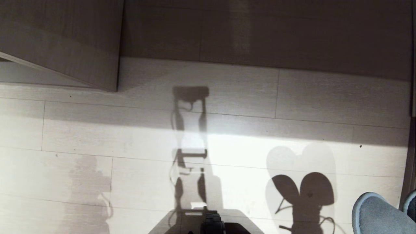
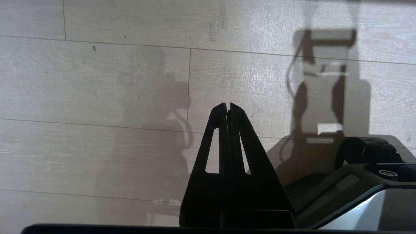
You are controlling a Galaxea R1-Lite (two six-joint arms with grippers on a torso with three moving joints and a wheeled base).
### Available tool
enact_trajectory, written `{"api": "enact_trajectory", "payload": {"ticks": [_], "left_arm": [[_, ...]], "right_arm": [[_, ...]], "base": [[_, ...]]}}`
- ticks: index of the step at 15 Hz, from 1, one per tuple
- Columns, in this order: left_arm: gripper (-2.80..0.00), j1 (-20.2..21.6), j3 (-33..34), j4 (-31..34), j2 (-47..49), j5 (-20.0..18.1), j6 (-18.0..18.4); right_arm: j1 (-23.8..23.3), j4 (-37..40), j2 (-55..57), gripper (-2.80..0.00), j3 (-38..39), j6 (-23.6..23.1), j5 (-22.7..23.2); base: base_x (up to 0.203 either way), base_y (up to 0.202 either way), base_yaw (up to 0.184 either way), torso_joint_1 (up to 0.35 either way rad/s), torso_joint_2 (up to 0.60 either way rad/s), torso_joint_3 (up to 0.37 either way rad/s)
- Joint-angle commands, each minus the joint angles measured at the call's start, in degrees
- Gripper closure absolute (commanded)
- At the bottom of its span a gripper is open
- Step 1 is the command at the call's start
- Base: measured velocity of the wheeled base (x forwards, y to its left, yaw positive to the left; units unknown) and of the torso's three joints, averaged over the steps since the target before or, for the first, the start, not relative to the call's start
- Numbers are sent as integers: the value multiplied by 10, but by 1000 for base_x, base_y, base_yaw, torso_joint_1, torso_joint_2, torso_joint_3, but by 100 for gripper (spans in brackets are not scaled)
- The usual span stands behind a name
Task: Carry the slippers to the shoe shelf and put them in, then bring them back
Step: Place the slippers on the floor
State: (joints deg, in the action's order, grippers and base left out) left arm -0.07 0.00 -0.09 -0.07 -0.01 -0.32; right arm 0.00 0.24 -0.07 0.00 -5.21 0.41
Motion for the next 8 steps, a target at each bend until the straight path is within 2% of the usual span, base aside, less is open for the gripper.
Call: {"api": "enact_trajectory", "payload": {"ticks": [1,8], "left_arm": [[0,0,0,0,0,0,0],[0,0,0,0,0,0,0]], "right_arm": [[0,0,1,0,0,0,0],[0,0,1,0,0,2,0]], "base": [[0,0,0,2,4,-200],[0,0,0,2,4,-197]]}}
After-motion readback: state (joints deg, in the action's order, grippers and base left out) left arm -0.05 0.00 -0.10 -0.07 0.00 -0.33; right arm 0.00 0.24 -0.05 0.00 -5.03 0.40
